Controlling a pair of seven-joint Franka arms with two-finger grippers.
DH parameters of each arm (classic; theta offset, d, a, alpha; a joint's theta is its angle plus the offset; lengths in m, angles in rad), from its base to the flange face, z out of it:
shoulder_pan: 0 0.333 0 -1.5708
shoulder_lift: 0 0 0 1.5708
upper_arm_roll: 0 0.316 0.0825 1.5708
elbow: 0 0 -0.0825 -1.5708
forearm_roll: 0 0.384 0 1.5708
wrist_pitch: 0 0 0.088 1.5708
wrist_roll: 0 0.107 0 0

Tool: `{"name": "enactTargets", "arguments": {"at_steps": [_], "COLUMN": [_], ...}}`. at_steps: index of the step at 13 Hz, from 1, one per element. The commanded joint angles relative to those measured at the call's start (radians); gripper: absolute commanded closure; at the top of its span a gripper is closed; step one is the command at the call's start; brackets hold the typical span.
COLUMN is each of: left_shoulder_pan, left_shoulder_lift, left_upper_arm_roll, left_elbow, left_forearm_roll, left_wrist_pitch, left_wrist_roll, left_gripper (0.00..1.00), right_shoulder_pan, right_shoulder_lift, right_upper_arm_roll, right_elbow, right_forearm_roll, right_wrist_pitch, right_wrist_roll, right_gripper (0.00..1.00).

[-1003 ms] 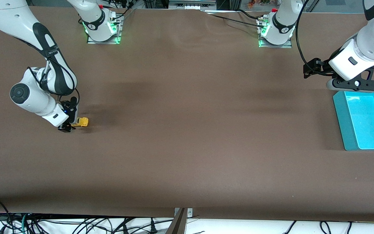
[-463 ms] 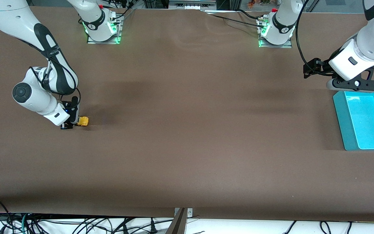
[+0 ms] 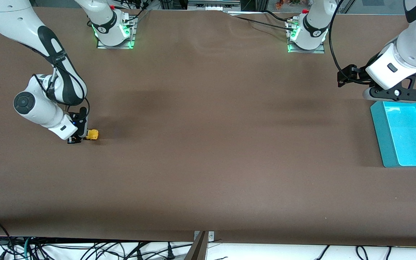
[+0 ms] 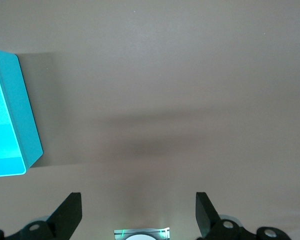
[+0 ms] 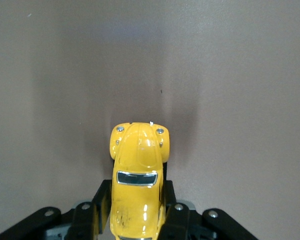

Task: Wind and store yellow beetle car
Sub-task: 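Pull the car backward along the table with the right gripper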

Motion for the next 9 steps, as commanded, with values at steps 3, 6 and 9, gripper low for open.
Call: {"name": "enactTargets", "arguments": {"at_steps": [3,6,9], "left_shoulder_pan": [0.005,0.006,0.006], "left_shoulder_lift": [0.018,0.018,0.018], "left_upper_arm_roll": [0.000,0.000,0.000], "left_elbow": [0.037,0.036,0.036], "left_forearm_roll": [-0.016,-0.016,-0.016], "left_wrist_pitch": [-0.025,-0.025,-0.025], "left_wrist_roll": [0.020,0.020,0.020], "left_gripper": [0.00,0.00,0.00], "right_shoulder_pan": [-0.036,-0.065,-0.103], "right_shoulder_lift": [0.013,0.016,0.028], "right_upper_arm_roll": [0.009,0.009,0.009], "right_elbow": [-0.018,-0.018,-0.015], "right_forearm_roll": [0.002,0.003,0.002], "right_wrist_pitch": [0.023,0.023,0.023], "right_wrist_roll": [-0.059,-0.108,-0.154], "right_gripper": [0.81,0.81,0.81]}}
